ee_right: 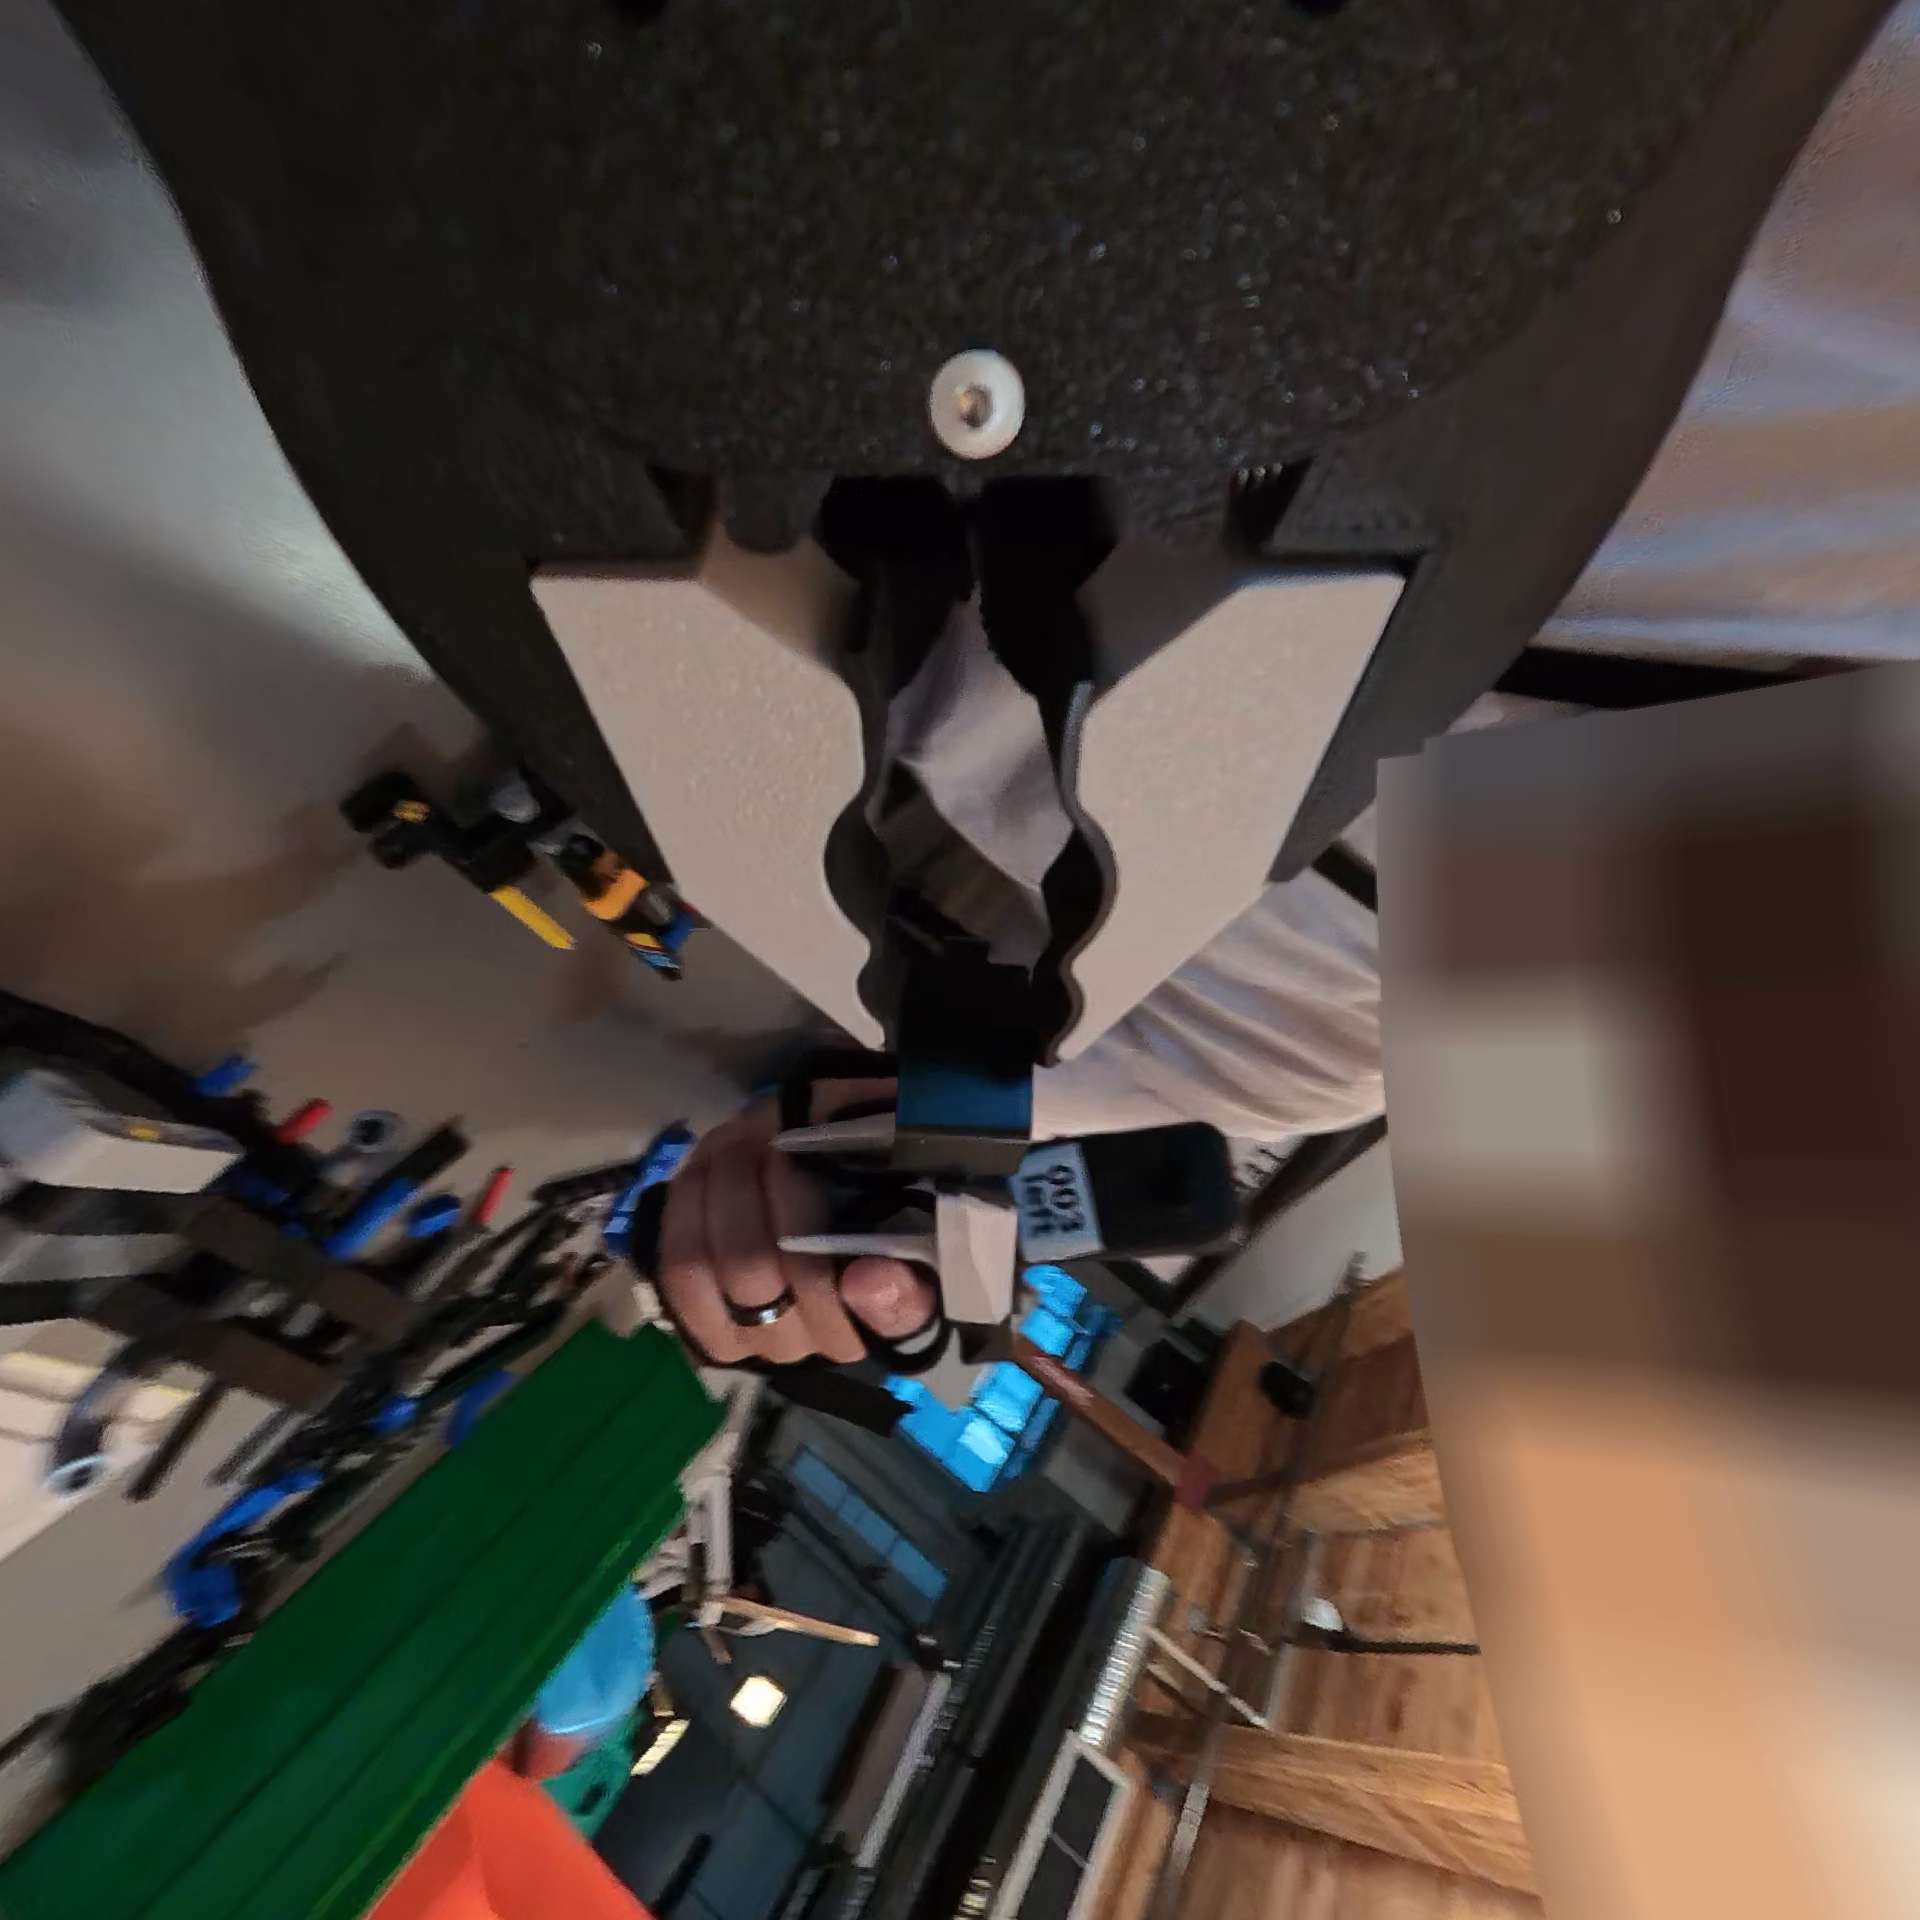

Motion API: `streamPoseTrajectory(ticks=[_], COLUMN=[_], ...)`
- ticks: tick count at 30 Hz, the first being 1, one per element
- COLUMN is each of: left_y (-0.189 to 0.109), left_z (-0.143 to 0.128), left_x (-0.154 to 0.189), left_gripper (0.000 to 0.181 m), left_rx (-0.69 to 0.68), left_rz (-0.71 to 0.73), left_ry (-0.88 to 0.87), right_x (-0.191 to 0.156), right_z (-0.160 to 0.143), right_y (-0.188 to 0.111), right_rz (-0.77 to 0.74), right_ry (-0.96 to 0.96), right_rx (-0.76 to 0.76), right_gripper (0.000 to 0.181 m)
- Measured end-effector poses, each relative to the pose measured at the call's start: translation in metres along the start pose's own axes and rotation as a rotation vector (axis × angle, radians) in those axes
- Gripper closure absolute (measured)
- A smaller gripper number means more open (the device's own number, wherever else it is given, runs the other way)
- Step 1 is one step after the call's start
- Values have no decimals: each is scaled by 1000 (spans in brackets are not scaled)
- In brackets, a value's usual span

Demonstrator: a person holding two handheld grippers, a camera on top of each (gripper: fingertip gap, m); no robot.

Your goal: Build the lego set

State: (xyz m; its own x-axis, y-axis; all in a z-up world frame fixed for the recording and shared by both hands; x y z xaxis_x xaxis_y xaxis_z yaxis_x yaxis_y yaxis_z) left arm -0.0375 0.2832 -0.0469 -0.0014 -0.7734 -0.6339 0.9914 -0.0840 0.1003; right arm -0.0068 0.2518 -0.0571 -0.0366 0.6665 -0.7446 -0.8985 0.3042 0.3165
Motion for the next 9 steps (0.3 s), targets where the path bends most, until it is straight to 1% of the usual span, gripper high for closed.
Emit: streamPoseTrajectory(ticks=[1,2,3,5,7,8,9], left_y=[-2,-5,-7,-15,-27,-34,-41], left_z=[-4,-9,-14,-28,-40,-45,-48], left_x=[4,6,4,-2,-8,-8,-10], left_gripper=[175,170,167,170,172,172,172], left_rx=[-20,-52,-87,-180,-260,-293,-309], left_rz=[-36,-63,-63,-59,-52,-64,-47], left_ry=[-39,-73,-110,-171,-231,-264,-291], right_x=[3,7,11,22,34,38,42], right_z=[-1,-2,-2,3,3,-4,-14], right_y=[-3,-6,-11,-30,-56,-67,-75], right_rz=[-59,-127,-213,-453,-727,-827,-892], right_ry=[-32,-70,-111,-235,-357,-370,-358], right_rx=[-29,-67,-100,-183,-349,-465,-575], right_gripper=[158,158,158,158,158,158,158])
Point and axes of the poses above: each gripper's, where its closed fingertips meet, y out along the fingers, z out of its top, x = y × z across the jaws, the point moved 2 cm from there along -y, back along the fingers, and after that the axes turned 13 degrees about z, right-handed, at the moved point
